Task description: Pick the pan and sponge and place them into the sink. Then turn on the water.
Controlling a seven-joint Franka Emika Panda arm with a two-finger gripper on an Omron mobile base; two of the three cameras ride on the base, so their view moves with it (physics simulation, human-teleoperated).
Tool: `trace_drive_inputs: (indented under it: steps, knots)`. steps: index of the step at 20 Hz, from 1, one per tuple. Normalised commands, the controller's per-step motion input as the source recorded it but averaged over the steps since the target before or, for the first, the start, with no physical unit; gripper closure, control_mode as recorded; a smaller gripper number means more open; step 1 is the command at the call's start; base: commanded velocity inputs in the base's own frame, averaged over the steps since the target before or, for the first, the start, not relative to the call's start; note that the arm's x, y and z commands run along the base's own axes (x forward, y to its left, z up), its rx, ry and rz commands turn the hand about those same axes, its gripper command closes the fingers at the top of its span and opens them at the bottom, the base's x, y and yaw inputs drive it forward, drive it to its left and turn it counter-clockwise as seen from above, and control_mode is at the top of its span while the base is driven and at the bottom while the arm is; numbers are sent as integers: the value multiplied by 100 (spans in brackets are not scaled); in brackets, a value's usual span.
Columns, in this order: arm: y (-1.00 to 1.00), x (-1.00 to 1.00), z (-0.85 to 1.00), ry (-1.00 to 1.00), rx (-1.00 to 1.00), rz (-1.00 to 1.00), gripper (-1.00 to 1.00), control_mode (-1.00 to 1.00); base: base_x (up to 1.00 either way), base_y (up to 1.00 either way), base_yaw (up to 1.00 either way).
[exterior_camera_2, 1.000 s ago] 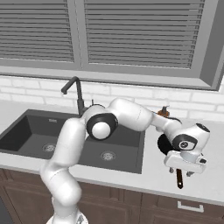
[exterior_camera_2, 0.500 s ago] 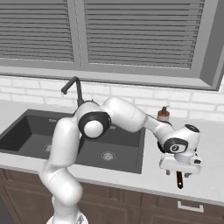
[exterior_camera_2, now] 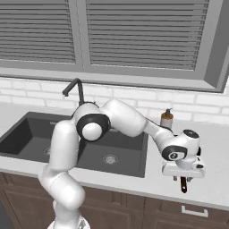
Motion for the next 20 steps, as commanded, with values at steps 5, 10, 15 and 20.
trace_drive_inputs:
  steps: [5,10,15,20]
  knots:
    - [0,0,0,0,0,0,100,-100,0,0,0]
    - [0,1,11,0,0,-1,100,-100,0,0,0]
    - [0,-22,73,-7,0,-1,100,-100,0,0,0]
    - [22,-31,80,-26,0,0,100,-100,0,0,0]
